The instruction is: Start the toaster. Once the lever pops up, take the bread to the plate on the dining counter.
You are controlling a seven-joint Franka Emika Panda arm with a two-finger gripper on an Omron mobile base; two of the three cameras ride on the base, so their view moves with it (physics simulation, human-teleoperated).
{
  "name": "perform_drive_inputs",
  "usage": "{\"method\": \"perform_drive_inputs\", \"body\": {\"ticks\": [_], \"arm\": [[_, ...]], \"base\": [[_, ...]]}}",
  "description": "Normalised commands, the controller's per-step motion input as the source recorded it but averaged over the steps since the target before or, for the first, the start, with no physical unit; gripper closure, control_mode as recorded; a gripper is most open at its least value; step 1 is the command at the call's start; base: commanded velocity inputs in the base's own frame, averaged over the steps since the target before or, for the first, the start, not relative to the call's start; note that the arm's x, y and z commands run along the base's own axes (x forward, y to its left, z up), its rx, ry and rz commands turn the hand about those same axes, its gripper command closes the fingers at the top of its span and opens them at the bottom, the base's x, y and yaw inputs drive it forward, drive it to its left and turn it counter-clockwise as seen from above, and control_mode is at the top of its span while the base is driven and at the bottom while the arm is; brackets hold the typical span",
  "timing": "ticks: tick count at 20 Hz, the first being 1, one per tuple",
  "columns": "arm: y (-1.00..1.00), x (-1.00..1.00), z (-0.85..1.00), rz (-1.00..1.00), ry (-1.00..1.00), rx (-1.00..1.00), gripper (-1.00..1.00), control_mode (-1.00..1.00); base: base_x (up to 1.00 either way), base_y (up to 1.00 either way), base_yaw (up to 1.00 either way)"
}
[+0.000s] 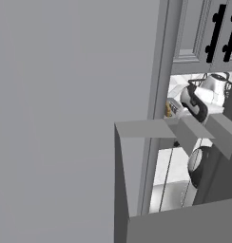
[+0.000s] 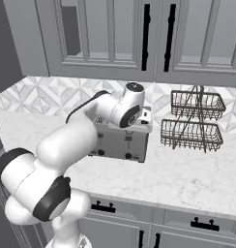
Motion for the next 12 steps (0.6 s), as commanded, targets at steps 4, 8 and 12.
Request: {"method": "perform_drive_inputs", "body": {"ticks": [4, 8, 12], "arm": [[0.0, 0.17, -0.28, 0.0, 0.0, -0.01, 1.0, -1.0], [0.02, 0.17, -0.19, 0.0, 0.0, 0.0, 1.0, -1.0], [0.02, 0.17, -0.22, 0.0, 0.0, 0.0, 1.0, -1.0]], "base": [[0.0, 0.0, 0.0], [0.0, 0.0, 0.0], [0.0, 0.0, 0.0]]}}
